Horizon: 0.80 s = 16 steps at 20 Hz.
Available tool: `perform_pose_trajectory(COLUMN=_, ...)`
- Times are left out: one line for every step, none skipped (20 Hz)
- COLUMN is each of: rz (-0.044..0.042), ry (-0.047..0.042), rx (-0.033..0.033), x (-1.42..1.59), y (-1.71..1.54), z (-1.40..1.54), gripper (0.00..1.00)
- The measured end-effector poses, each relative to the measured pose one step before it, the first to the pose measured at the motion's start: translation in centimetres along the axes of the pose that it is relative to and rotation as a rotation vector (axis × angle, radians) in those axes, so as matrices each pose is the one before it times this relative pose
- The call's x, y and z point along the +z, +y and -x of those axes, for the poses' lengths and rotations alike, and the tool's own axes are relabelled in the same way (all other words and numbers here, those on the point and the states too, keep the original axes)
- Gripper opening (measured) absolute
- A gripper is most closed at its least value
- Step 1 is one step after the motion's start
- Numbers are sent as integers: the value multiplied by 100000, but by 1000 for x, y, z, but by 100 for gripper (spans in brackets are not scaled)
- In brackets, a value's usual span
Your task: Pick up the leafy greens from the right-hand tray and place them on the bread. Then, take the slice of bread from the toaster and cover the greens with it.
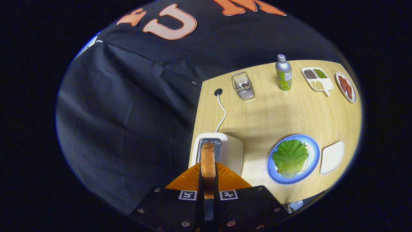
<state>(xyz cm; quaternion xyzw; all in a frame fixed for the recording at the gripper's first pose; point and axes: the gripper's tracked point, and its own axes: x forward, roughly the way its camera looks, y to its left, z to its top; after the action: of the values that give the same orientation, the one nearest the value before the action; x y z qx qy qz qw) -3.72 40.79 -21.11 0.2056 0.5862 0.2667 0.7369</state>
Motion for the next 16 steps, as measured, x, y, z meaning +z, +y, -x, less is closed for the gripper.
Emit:
perform_pose_trajectory(rz=76, ry=-462, rx=-191, x=40, y=-1154, z=404, gripper=11)
perform_pose_trajectory(rz=-884, ry=172, rx=599, x=-34, y=-1069, z=248, gripper=11)
perform_pose_trajectory(rz=-1160, ry=344, rx=1509, x=-137, y=-811, z=352, gripper=11)
perform_pose_trajectory(rz=-1038, ry=295, rx=1707, x=16, y=-774, z=13, gripper=11)
perform_pose_trajectory(rz=-673, ry=234, rx=814, x=-159, y=-1018, z=137, gripper=11)
perform_pose_trajectory(rz=-471, ry=90, rx=-267, x=14, y=-1222, z=-5, gripper=11)
perform_pose_trajectory(rz=-719, ry=309, rx=-247, x=-248, y=-1279, z=-156, gripper=11)
perform_pose_trajectory(rz=-1172, ry=534, rx=481, x=-206, y=-1012, z=75, gripper=11)
perform_pose_trajectory(rz=-1564, ry=586, rx=807, x=-335, y=-876, z=-30, gripper=11)
perform_pose_trajectory(rz=-1120, ry=615, rx=895, x=-70, y=-921, z=-94, gripper=11)
perform_pose_trajectory(rz=-1508, ry=525, rx=59, x=-149, y=-990, z=-119, gripper=11)
perform_pose_trajectory(rz=-725, ry=885, rx=41, x=-297, y=-1020, z=-197, gripper=12)
perform_pose_trajectory(rz=-1052, ry=536, rx=-413, x=93, y=-1036, z=-171, gripper=11)
perform_pose_trajectory(rz=-678, ry=653, rx=193, x=-93, y=-723, z=-241, gripper=11)
perform_pose_trajectory(rz=-914, ry=272, rx=309, x=-235, y=-1012, z=-306, gripper=11)
perform_pose_trajectory(rz=-694, ry=556, rx=1036, x=-81, y=-663, z=-249, gripper=11)
